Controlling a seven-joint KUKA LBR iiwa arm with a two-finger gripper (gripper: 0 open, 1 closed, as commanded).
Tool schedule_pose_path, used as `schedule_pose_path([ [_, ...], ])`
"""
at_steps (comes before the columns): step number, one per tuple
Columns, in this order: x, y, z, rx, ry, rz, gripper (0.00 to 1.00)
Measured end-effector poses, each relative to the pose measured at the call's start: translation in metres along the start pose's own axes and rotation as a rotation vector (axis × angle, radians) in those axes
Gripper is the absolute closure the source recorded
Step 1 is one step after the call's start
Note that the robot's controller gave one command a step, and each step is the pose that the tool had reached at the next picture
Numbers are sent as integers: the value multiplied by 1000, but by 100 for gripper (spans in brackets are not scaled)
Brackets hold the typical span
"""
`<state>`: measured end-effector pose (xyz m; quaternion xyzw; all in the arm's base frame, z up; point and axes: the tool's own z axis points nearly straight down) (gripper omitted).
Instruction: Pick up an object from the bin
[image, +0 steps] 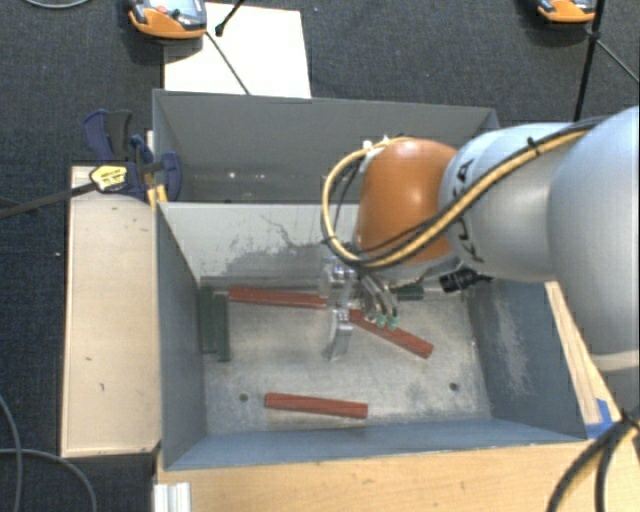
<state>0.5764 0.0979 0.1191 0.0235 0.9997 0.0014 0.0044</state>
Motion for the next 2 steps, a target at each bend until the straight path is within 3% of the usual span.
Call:
schedule_pose_path([
  [1,-4,-45,45,2,6,90,0],
  [2,-8,-47,49,4,7,104,0],
])
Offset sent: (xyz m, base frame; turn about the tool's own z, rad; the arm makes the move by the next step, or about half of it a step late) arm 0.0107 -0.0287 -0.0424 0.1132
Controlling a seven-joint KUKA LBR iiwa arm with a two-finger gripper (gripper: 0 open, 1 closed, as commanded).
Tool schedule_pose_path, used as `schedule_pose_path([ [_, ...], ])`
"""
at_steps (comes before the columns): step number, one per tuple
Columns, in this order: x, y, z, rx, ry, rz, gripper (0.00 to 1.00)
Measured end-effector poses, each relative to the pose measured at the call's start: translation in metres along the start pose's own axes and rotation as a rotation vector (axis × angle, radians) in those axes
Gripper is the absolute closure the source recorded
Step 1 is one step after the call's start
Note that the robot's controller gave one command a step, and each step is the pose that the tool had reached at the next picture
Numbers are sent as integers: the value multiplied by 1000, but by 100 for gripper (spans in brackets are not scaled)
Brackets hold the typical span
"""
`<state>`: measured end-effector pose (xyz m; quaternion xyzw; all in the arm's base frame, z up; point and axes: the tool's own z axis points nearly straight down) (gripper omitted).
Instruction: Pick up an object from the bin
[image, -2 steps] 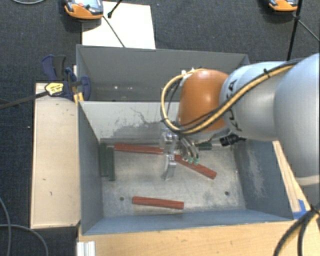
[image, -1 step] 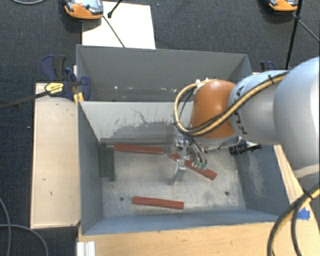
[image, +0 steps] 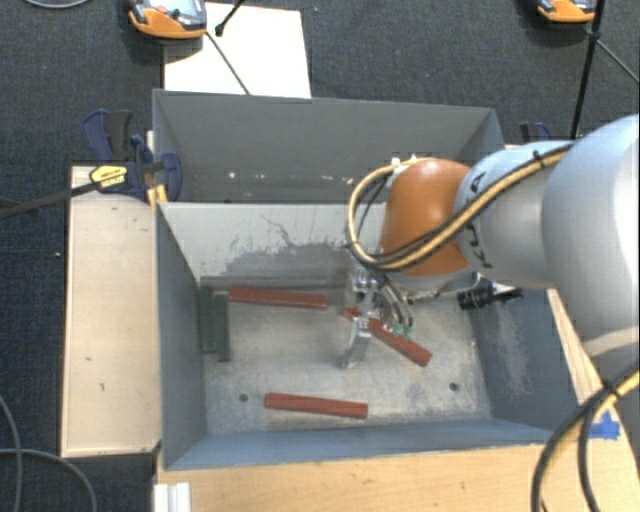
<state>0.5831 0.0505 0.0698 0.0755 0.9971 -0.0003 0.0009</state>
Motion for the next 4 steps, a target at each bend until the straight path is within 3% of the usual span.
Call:
schedule_pose_path([
  [2,-12,-30,-2,-3,-4,63,0],
  [3,-9,-77,-3,-1,2,151,100],
  [4,-9,-77,-3,-1,2,151,100],
])
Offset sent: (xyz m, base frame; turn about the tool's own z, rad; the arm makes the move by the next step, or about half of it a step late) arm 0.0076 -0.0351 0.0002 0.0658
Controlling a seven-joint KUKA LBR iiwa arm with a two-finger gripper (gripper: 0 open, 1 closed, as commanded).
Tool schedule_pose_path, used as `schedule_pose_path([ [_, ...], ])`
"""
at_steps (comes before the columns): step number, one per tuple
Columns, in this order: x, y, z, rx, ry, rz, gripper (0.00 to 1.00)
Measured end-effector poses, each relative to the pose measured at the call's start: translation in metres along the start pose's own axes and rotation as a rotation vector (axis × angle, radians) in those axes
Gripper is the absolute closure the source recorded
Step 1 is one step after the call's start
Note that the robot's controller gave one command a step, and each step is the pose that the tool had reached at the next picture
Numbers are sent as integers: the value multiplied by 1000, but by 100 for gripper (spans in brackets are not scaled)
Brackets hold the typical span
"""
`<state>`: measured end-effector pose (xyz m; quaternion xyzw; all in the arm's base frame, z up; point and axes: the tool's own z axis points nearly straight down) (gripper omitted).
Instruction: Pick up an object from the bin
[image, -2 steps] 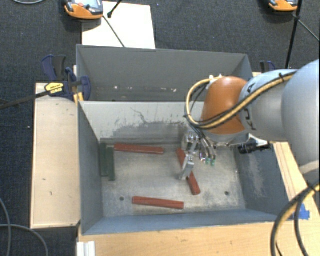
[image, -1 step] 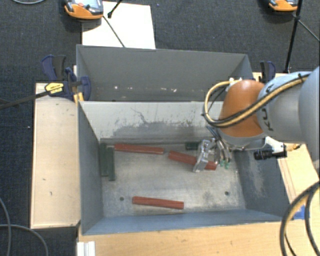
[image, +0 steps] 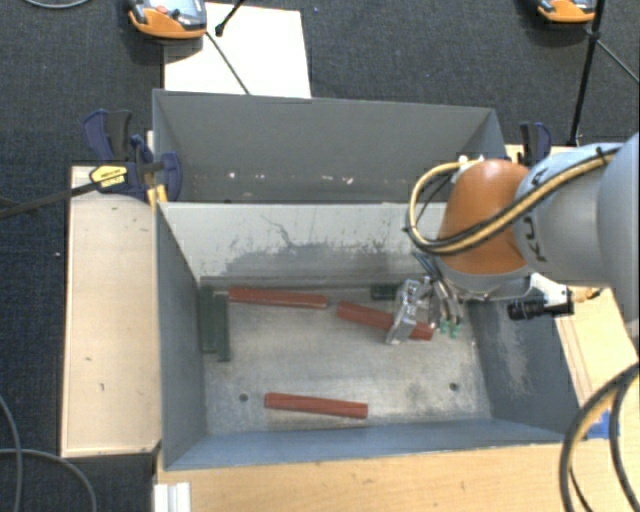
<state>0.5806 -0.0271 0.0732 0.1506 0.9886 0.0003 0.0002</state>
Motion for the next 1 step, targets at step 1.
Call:
schedule_pose_path([
  [1,9,37,-139,0,-2,-92,100],
])
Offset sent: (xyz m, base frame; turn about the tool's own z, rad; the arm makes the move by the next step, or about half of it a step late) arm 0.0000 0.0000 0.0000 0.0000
